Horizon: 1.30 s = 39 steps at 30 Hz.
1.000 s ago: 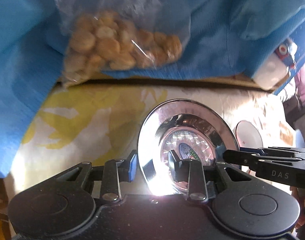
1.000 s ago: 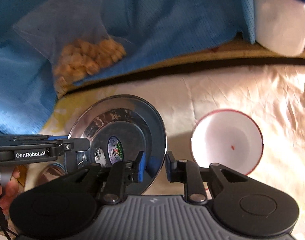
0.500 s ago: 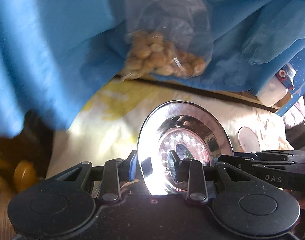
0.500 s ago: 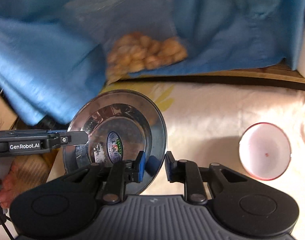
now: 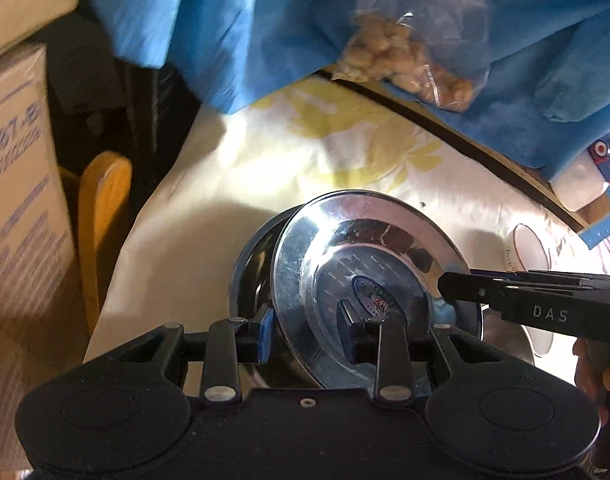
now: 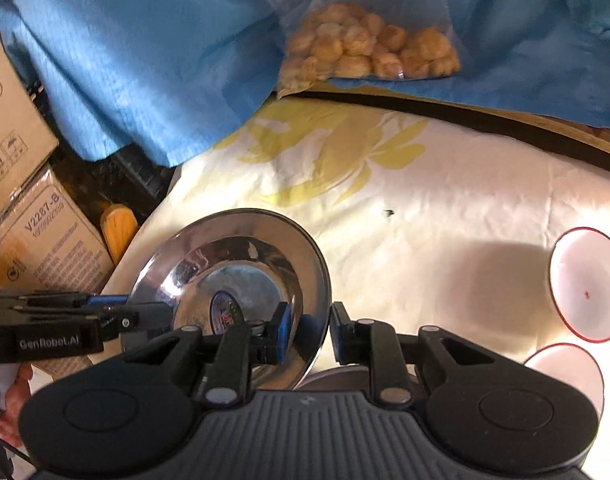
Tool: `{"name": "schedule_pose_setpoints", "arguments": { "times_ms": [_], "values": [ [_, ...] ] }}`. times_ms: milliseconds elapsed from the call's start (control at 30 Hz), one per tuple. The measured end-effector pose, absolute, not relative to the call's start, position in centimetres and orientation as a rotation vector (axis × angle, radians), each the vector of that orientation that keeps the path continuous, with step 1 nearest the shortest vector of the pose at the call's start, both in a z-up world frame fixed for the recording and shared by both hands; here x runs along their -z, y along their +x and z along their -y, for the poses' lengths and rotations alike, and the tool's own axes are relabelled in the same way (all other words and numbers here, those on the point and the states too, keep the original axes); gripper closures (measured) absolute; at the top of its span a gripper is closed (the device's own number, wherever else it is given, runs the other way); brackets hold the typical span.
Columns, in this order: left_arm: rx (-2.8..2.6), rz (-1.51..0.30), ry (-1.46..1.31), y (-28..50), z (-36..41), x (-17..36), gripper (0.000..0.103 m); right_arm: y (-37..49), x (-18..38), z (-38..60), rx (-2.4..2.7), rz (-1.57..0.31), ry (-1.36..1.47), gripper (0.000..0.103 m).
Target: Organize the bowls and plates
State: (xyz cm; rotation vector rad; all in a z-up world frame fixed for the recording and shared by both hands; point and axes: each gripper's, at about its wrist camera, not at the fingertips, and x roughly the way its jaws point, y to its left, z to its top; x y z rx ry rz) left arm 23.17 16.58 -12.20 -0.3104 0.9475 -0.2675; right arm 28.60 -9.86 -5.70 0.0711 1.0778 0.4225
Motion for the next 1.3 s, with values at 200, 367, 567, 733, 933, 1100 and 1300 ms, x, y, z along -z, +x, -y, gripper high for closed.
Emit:
{"name": "schedule_pose_setpoints", "arguments": {
  "times_ms": [200,367,567,733,933,1100,1300],
  "values": [
    [0.245,-0.941,-0.322,22.6,-17.6,13.1,0.069,28.2,6.2,8.8,-0.441,-1.074,0.027,0.079],
    [0.246,-0.946,-0.312,22.6,-17.5,13.4,0.069,28.2,6.9,8.4,-0.435,-1.079,0.020,0.079],
    [0.249,-0.950,-0.305,22.9,-17.6,13.3,0.069,28.2,7.0,8.3,-0.430,-1.076,0.020,0.078],
    [0.253,-0.952,-0.298,22.8,-17.6,13.0,0.069,28.1,7.0,8.2,-0.432,-1.073,0.008,0.078],
    [0.253,-0.959,-0.298,22.6,-17.6,12.9,0.069,28.3,6.9,8.3,-0.438,-1.078,0.009,0.077],
    [0.250,-0.966,-0.302,22.5,-17.7,13.0,0.069,28.2,7.0,8.1,-0.441,-1.086,0.003,0.074],
    [0.242,-0.963,-0.294,22.4,-17.6,12.6,0.069,27.8,7.1,8.0,-0.445,-1.087,-0.008,0.071]
  ]
}}
